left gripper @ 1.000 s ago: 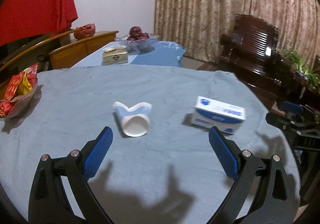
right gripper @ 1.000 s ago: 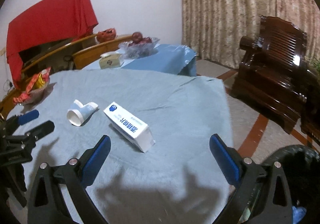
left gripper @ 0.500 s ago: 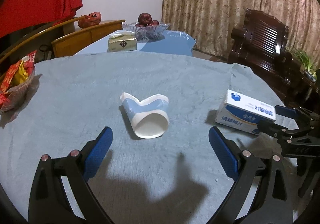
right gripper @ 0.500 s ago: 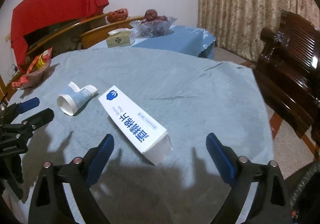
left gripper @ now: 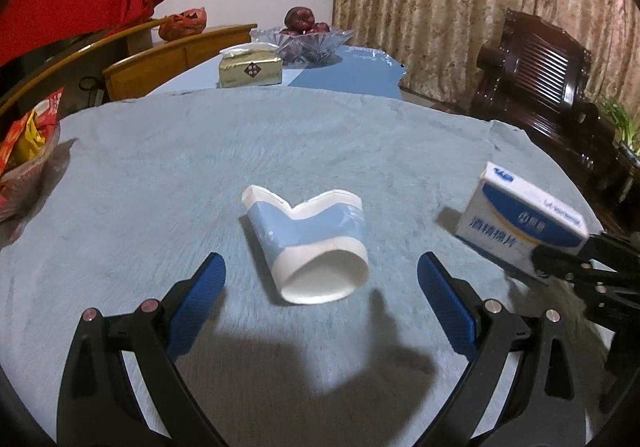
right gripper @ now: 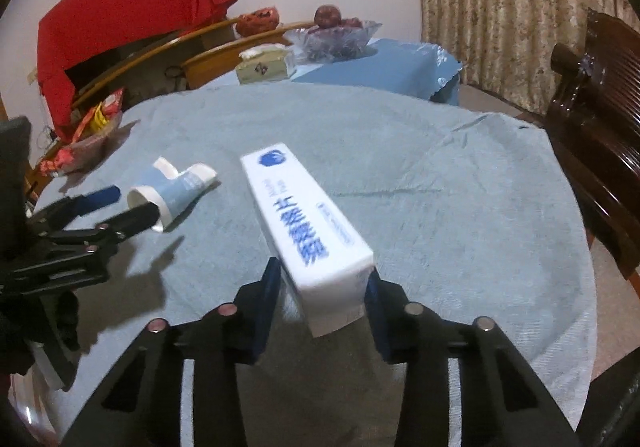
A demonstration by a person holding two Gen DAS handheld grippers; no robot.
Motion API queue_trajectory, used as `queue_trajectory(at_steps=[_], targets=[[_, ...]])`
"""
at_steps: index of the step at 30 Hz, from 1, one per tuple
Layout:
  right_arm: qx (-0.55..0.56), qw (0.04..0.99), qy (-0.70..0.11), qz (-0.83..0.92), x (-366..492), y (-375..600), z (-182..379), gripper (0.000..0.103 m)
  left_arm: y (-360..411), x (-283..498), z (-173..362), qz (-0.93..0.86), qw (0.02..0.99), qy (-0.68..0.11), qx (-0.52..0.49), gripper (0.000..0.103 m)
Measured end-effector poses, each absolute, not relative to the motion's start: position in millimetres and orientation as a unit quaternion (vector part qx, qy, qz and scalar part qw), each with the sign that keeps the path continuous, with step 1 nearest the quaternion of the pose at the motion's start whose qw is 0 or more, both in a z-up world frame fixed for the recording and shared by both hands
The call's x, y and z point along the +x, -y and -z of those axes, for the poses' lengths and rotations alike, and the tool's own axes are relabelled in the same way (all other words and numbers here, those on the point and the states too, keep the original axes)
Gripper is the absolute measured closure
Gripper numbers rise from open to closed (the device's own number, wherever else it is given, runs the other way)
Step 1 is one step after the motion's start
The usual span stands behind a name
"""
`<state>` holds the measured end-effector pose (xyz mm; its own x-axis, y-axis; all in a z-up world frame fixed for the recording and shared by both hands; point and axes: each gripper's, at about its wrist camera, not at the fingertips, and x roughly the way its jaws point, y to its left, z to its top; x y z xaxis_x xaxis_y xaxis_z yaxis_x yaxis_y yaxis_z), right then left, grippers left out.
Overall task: Collect trash
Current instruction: 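Grasp the white-and-blue box with the right gripper while the left grasps the paper cup, then lift the paper cup and box and carry both over the black bin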
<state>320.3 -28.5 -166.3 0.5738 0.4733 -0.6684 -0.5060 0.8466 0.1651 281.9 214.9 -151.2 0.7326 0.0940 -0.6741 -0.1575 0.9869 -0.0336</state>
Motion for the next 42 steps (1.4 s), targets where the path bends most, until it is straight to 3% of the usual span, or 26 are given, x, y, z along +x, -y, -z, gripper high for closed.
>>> queue_trajectory(at_steps=[10, 11, 14, 18, 23, 29, 32, 42], targets=[[-0.01, 0.893, -0.364, -0.263, 321, 25, 163, 0.07, -224, 312, 168, -0.066, 0.91, -0.404, -0.063, 0.009], [-0.01, 0.893, -0.365, -0.263, 321, 24, 164, 0.07, -224, 313, 169, -0.065, 0.909, -0.407, -0.065, 0.013], [-0.011, 0.89, -0.37, -0.266, 321, 21, 168, 0.07, -223, 317, 174, -0.054, 0.902, -0.423, -0.069, 0.043], [-0.014, 0.89, -0.37, -0.267, 319, 19, 169, 0.068, -221, 313, 170, -0.052, 0.907, -0.413, -0.065, 0.051], [-0.013, 0.891, -0.367, -0.265, 323, 15, 167, 0.057, -211, 302, 160, -0.045, 0.916, -0.396, -0.055, 0.052], [-0.019, 0.887, -0.377, -0.266, 332, 5, 168, 0.056, -201, 285, 151, -0.04, 0.917, -0.392, -0.056, 0.052], [-0.019, 0.884, -0.381, -0.27, 332, 3, 167, 0.072, -198, 277, 148, -0.039, 0.918, -0.391, -0.055, 0.052], [-0.01, 0.9, -0.35, -0.259, 309, 22, 135, 0.074, -180, 253, 116, -0.038, 0.93, -0.363, -0.046, 0.052]])
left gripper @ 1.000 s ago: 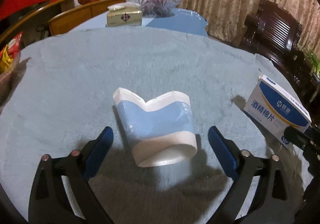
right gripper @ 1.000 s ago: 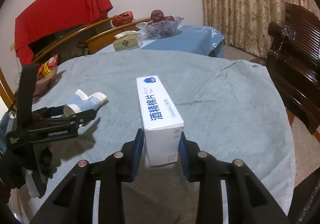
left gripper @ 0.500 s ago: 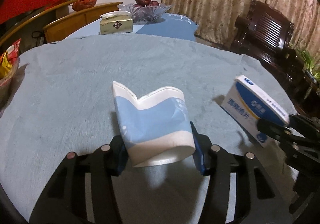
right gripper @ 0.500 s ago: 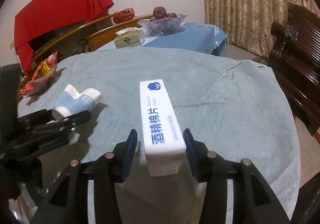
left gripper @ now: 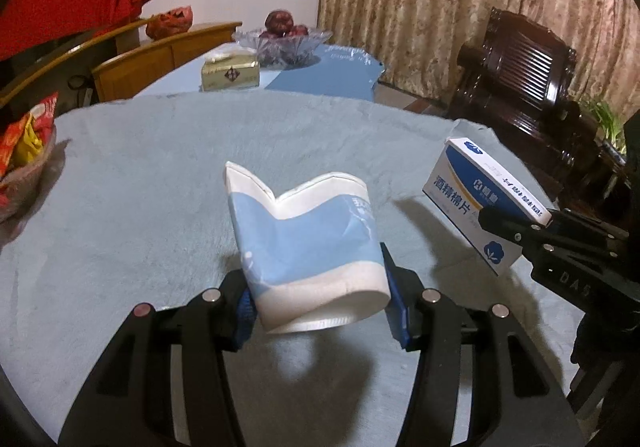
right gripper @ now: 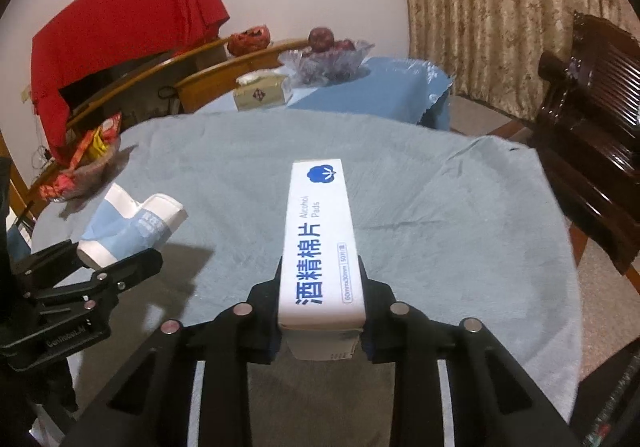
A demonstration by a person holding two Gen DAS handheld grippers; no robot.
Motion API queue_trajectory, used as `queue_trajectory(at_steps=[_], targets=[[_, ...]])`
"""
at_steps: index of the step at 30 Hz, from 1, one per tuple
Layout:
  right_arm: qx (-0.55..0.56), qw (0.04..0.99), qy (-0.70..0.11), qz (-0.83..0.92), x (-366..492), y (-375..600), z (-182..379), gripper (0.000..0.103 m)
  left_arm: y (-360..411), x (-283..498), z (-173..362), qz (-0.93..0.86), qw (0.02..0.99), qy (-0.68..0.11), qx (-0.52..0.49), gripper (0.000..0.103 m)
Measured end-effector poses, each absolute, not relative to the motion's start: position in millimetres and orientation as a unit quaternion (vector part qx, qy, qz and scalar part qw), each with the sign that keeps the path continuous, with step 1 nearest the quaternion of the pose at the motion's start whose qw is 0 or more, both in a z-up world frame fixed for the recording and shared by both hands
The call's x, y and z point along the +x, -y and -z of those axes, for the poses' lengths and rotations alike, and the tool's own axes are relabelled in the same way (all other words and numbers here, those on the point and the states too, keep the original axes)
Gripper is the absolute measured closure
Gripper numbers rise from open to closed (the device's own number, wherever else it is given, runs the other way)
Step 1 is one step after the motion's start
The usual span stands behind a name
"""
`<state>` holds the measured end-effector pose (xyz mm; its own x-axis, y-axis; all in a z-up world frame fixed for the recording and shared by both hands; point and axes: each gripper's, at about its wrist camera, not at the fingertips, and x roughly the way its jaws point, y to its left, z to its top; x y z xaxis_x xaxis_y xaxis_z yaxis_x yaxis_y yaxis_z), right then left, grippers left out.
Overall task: Collect trash
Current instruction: 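Lift the paper cup and box and carry both over the black bin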
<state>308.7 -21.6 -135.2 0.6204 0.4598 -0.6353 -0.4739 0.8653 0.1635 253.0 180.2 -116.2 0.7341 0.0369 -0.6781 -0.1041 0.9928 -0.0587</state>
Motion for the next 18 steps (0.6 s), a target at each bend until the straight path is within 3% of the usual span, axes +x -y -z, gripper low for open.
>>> queue_trajectory(at_steps=[18], targets=[[0.014, 0.931, -0.302, -0.206, 221, 113, 64, 0.074, -94, 201, 54, 0.027, 0.948, -0.316, -0.035, 0.052]])
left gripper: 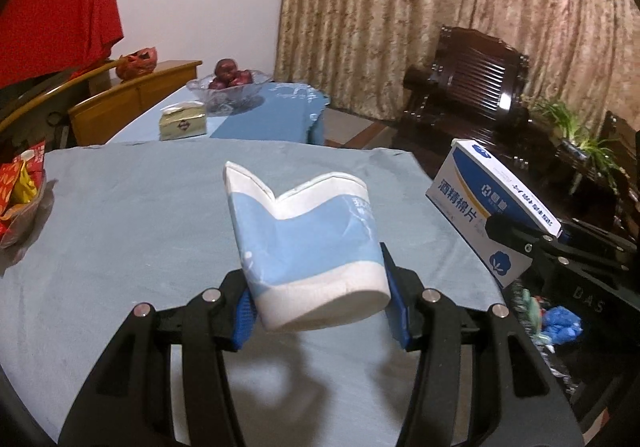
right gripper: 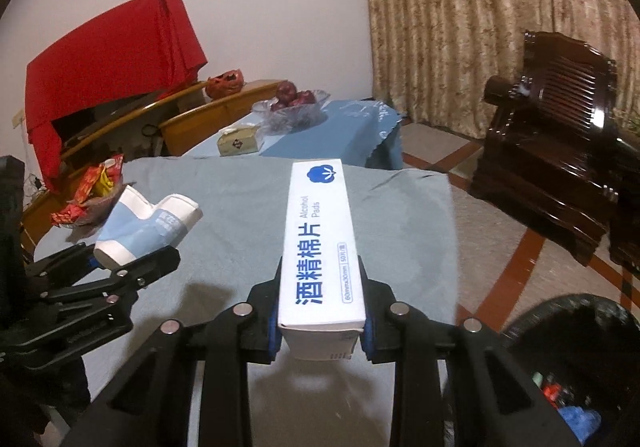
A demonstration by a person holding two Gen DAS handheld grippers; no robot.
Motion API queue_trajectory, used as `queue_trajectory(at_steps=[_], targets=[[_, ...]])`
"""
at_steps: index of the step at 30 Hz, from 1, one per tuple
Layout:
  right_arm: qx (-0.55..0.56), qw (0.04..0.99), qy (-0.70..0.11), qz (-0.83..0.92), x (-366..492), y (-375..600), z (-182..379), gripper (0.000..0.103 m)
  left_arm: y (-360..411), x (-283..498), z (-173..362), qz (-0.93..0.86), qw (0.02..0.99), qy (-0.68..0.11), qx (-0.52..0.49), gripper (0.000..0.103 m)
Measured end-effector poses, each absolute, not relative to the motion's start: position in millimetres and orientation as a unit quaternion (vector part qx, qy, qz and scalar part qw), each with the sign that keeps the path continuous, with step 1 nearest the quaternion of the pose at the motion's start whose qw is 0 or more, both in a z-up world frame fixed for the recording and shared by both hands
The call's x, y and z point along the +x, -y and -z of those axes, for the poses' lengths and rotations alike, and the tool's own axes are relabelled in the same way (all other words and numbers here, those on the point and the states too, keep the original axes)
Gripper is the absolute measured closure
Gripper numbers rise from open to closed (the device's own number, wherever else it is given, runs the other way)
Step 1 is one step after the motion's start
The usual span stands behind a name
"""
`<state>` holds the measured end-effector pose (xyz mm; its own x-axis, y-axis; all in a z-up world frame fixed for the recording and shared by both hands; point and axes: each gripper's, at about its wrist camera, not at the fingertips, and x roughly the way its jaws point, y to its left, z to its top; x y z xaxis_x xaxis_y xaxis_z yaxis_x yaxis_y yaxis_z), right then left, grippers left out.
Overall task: Collect trash
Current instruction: 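Lift the paper cup and box and carry both over the black bin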
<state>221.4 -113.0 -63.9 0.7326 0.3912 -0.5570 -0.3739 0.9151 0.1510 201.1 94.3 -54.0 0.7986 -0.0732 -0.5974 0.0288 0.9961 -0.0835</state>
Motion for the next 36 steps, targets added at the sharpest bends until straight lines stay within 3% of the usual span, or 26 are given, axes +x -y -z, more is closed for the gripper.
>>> queue_trajectory(at_steps=[36], targets=[[0.064, 0.963, -0.253, -0.068, 98, 291, 23, 0.074, 83, 123, 26, 0.166, 0.947, -0.273, 0.0, 0.052]])
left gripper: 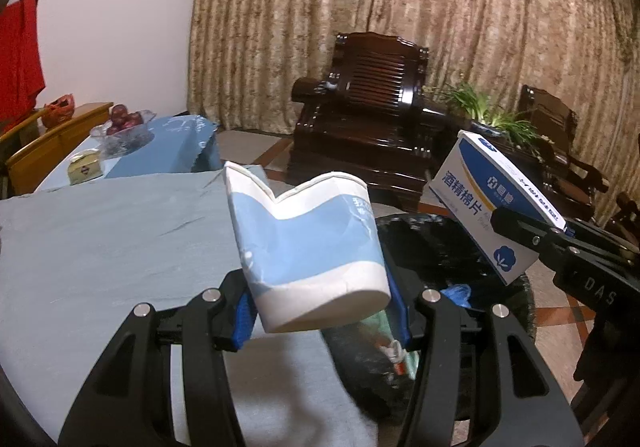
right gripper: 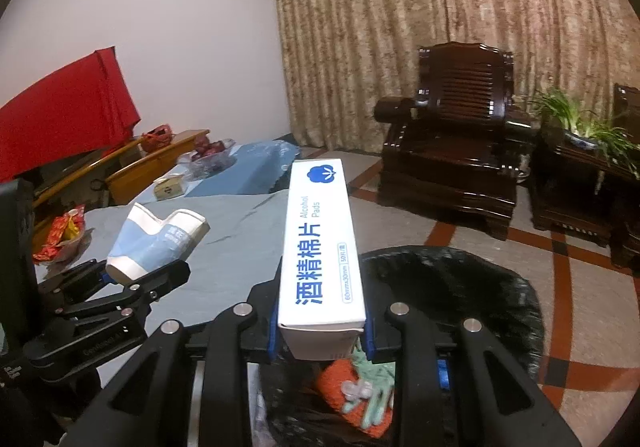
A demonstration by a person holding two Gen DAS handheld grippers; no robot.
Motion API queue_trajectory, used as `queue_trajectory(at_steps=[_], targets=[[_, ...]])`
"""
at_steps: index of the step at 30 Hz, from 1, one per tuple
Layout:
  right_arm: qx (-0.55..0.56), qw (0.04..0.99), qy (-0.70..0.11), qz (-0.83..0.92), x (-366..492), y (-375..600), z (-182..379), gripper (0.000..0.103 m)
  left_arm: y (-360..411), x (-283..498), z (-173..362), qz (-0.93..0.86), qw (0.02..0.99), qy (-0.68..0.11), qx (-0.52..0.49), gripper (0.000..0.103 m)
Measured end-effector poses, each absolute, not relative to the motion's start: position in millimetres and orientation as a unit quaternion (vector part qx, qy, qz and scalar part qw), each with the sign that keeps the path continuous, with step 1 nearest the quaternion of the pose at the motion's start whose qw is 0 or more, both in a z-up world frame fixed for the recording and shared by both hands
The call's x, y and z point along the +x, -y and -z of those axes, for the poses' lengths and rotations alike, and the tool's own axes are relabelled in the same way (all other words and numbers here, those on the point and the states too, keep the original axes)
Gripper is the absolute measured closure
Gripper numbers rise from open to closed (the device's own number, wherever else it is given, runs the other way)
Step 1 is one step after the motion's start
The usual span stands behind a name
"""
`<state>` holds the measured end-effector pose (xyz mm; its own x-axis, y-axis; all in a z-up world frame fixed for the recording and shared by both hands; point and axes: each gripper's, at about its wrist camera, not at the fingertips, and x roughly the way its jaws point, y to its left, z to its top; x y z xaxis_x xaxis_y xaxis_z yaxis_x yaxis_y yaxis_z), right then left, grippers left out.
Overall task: Collect trash
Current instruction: 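Lift the paper cup and box and carry both over the black bin, then open both grippers to drop the cup and box into the bin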
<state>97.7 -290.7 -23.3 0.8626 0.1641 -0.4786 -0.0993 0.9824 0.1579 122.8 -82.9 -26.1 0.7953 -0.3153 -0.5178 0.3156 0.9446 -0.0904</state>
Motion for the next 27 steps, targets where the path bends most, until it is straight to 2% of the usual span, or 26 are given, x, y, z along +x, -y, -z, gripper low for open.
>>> queue_trajectory(at_steps=[11, 27], targets=[[0.065, 0.963, -0.259, -0.023, 83, 333, 29, 0.074, 133, 125, 32, 0.212, 0.94, -0.268, 0.017, 0.052], [0.075, 0.952, -0.297, 0.02, 103, 378, 62, 0.074, 190, 160, 70, 0.251, 0.923, -0.288, 0.04, 0.052]])
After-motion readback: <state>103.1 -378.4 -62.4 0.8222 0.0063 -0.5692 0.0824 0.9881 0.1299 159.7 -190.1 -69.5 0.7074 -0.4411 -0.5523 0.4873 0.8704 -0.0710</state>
